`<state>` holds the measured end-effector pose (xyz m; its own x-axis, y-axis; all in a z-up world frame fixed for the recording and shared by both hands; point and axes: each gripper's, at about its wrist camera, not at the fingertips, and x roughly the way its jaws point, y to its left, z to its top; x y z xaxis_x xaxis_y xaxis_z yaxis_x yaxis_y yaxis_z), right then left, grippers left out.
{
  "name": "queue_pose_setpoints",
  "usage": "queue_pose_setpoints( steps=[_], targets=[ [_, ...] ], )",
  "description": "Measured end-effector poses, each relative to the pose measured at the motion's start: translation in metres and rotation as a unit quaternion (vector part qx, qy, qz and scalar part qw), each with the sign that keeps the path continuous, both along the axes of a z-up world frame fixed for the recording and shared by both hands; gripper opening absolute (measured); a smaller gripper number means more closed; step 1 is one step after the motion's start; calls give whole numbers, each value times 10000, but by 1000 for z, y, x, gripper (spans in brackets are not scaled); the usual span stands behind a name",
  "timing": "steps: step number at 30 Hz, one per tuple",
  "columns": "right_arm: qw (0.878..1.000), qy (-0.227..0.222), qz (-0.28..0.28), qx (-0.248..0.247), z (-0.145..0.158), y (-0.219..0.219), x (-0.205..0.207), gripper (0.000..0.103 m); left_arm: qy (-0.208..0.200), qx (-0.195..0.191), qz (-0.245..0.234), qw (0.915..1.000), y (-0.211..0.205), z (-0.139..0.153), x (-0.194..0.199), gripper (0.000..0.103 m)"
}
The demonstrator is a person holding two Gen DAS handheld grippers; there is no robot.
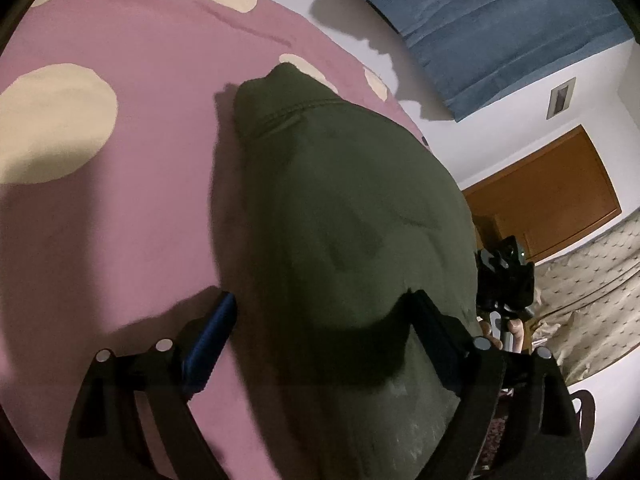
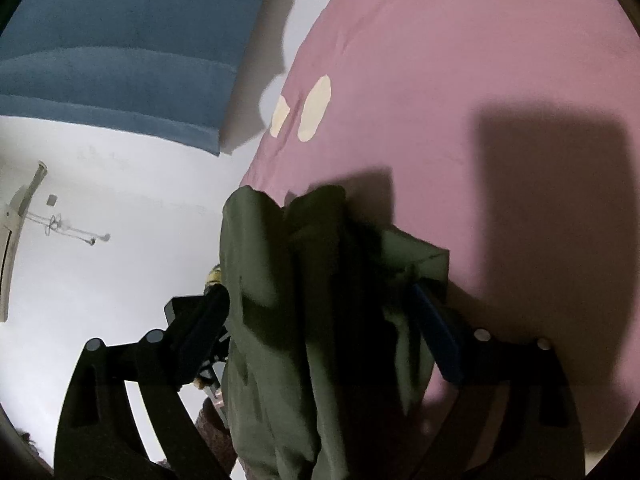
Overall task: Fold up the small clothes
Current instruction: 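Grasp the bundle edge with the left gripper while the right gripper holds the other side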
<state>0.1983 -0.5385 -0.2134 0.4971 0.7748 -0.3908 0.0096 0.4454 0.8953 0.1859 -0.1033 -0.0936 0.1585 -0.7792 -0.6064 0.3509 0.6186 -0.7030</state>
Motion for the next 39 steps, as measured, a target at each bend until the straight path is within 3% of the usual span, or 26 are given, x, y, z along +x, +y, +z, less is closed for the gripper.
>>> queue_pose_setpoints(
  steps=[6, 8, 11, 14, 17, 25, 31, 39],
  targets=[
    [9985, -36, 328, -448, 4, 11, 9, 89, 43, -70, -129, 9999, -2, -2, 6, 88],
    [9962, -57, 434, -754, 6, 17, 7, 80, 55, -6, -179, 9998, -5, -2, 7, 87],
    [9960, -58, 522, -725, 2, 17, 2, 51, -149, 240, -181, 9994, -8, 0, 2, 82],
    [9962, -169, 531, -671, 0, 18, -6, 37, -467, 539, -195, 9973, -8, 4, -9, 74],
    [9961, -428, 486, -607, 7, 21, -16, 27, -568, 592, -163, 9965, -1, 10, -15, 68],
    [9938, -813, 319, -682, 27, 24, -25, 21, -677, 697, -46, 9953, 13, 30, -11, 58],
    [9941, -889, 191, -586, 36, 26, 5, 21, -895, 908, 72, 9918, 15, 43, 15, 58],
    [9960, -620, 189, -609, 27, 27, 43, 21, -667, 1023, 234, 9922, 21, 18, 48, 59]
  ],
)
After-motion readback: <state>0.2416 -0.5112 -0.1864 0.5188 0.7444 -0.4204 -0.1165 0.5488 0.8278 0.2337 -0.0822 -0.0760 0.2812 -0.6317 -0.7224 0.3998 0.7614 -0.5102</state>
